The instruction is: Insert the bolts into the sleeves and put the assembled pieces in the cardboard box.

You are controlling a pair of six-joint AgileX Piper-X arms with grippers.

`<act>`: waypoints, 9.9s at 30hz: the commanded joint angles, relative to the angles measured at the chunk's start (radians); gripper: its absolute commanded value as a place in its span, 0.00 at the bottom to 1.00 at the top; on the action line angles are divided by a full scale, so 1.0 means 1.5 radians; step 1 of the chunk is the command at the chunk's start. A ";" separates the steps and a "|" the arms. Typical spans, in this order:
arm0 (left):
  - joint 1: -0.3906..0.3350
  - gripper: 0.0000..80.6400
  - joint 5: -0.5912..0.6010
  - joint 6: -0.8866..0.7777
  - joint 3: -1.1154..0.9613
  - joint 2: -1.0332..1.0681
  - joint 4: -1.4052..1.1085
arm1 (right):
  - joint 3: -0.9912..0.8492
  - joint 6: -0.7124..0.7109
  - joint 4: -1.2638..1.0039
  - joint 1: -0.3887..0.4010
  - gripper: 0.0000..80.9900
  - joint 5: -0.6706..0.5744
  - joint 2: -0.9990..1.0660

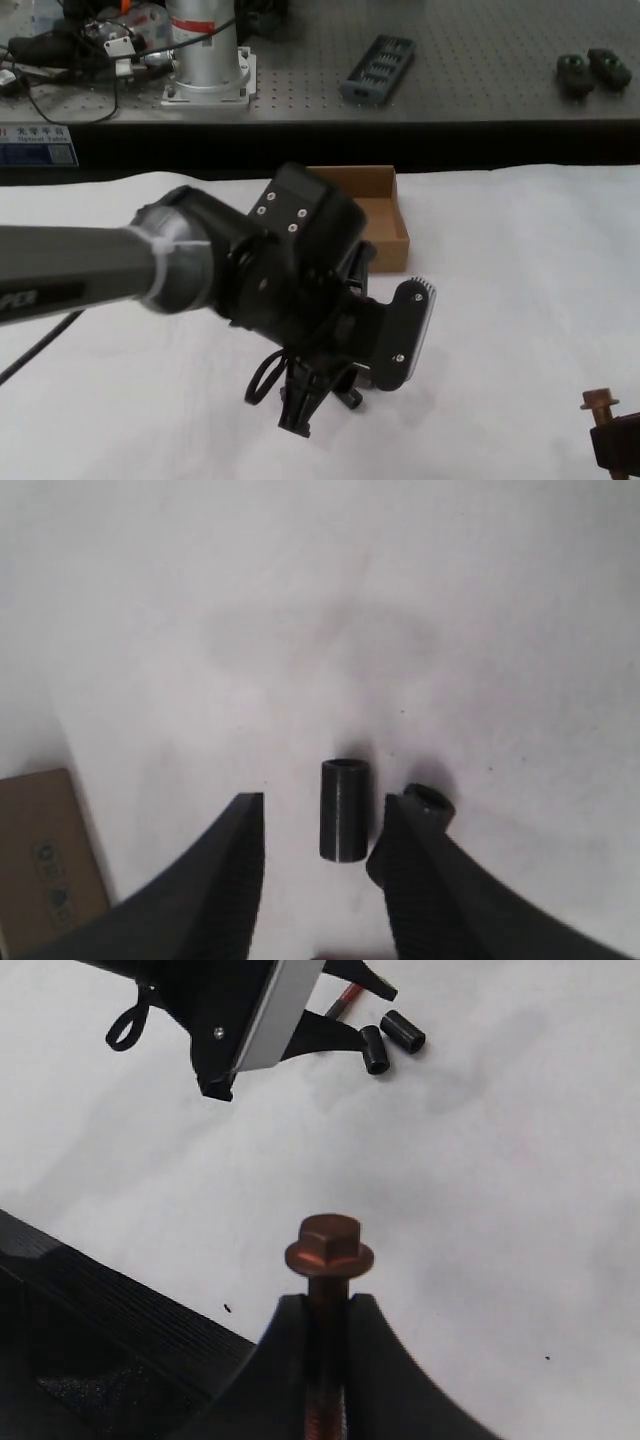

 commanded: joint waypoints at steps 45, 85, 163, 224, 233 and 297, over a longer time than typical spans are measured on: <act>0.021 0.35 -0.017 0.027 -0.079 0.124 0.018 | -0.001 -0.020 0.000 0.002 0.02 -0.034 -0.006; -0.017 0.01 -0.155 0.016 -0.115 0.179 0.047 | -0.001 -0.020 -0.015 0.002 0.02 -0.034 -0.006; -0.044 0.01 0.197 -0.966 0.135 -0.478 -0.040 | -0.001 0.238 -0.575 0.002 0.02 -0.053 0.138; -0.044 0.01 0.157 -0.971 0.158 -0.478 -0.044 | -0.001 0.264 -0.589 0.048 0.02 0.041 0.138; -0.044 0.01 0.157 -0.994 0.158 -0.478 -0.059 | -0.001 0.264 -0.589 0.048 0.02 0.041 0.138; -0.041 0.01 0.122 -0.925 0.158 -0.478 -0.080 | -0.004 0.185 -0.544 0.087 0.02 0.051 0.132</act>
